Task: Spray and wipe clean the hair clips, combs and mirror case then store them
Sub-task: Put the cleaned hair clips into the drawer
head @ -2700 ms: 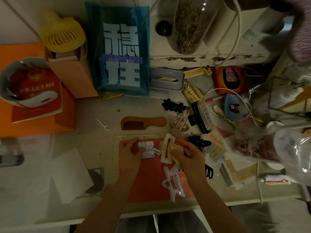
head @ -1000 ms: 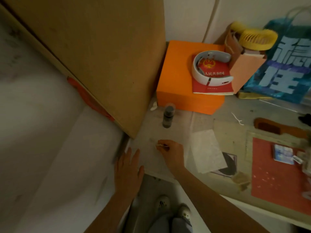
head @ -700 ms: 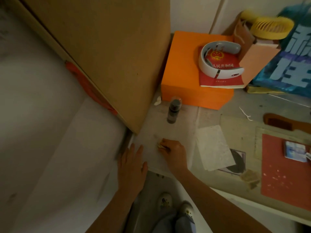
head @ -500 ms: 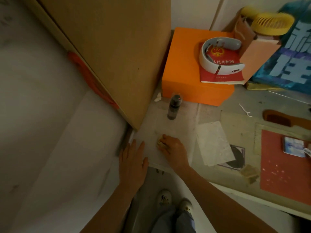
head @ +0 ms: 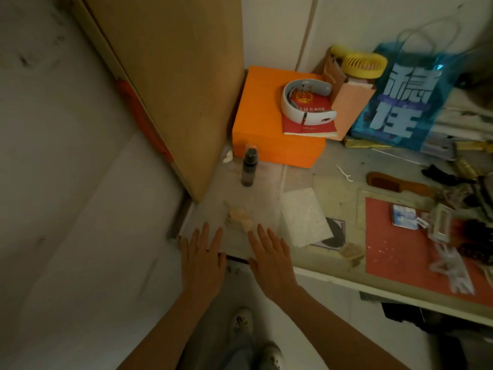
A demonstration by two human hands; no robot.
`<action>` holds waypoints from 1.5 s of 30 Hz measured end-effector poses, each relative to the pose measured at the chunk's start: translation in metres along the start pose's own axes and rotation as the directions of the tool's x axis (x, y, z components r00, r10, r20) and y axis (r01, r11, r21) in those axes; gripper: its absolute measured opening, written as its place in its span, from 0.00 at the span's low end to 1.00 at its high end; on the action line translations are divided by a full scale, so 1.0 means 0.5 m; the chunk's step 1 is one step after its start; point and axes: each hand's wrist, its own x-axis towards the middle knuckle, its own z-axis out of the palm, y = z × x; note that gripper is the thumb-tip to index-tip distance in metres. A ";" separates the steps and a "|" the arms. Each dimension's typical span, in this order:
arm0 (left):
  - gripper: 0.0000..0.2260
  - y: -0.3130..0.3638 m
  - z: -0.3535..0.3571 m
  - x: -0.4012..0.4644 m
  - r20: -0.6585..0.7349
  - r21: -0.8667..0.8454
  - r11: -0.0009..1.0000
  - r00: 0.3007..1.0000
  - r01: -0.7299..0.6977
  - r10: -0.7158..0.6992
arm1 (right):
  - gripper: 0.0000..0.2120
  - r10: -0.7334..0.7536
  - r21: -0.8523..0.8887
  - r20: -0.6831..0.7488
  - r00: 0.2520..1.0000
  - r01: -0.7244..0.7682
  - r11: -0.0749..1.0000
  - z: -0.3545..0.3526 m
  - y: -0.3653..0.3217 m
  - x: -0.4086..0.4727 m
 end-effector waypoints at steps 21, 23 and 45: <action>0.26 -0.056 0.281 -0.103 0.022 0.137 0.986 0.995 0.093 -0.097 | 0.31 -0.068 -0.229 -0.255 0.965 0.008 0.973 0.277 0.033 -0.097; 0.26 -0.063 0.311 -0.088 -0.032 0.124 0.989 0.997 0.075 -0.071 | 0.32 -0.060 -0.219 -0.270 0.961 0.000 0.976 0.307 0.048 -0.088; 0.12 -0.069 0.439 0.012 -0.393 -0.574 0.818 0.892 -0.046 -0.225 | 0.30 0.109 0.026 -0.351 0.930 -0.106 0.994 0.456 0.142 -0.056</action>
